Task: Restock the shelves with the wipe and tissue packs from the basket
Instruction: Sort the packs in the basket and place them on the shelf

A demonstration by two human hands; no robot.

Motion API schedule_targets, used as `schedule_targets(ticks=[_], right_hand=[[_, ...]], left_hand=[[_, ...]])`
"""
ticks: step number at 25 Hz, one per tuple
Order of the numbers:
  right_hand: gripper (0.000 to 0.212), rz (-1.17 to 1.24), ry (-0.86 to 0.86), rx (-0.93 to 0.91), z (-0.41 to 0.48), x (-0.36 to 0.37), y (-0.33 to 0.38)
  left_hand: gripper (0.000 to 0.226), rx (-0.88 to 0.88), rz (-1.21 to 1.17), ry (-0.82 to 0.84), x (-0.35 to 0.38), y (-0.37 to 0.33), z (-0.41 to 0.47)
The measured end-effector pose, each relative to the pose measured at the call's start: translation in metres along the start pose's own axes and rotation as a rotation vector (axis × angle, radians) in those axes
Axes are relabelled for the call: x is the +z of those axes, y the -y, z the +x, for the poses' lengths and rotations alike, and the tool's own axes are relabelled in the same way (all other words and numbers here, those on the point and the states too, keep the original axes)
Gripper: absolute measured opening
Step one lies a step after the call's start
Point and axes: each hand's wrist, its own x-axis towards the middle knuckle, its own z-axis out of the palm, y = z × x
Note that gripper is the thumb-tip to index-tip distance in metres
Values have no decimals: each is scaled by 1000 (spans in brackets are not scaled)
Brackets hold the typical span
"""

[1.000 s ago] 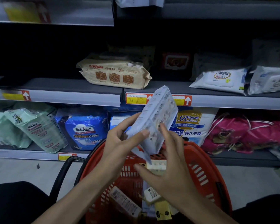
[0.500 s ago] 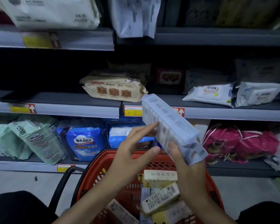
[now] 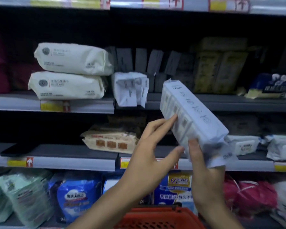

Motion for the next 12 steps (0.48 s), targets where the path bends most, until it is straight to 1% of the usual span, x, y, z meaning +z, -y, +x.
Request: schedule_targets(ticks=[3,6,8,9,11,12], right_hand=[[64,-18,79,-62,38,21,10],[63,-99,115,-105,85,42,8],[65,-200,115,-123,116,59,0],[65,-338,119,-134,131,67,-6],[58,-749,190,-95,150,78,-18],[55,-870,233,-41,154,81,-22]], left_hand=[[66,16,-24,-73,-6,-8,35],[61,35,-42,-148,-15,-15,72],[53,-29,19,-241,-20,-14,92],[44,-98,61,-270,-23,-10,101],[27,-272,70,-230,-28,1,109],[28,-341,39,-188,-30,7,107]])
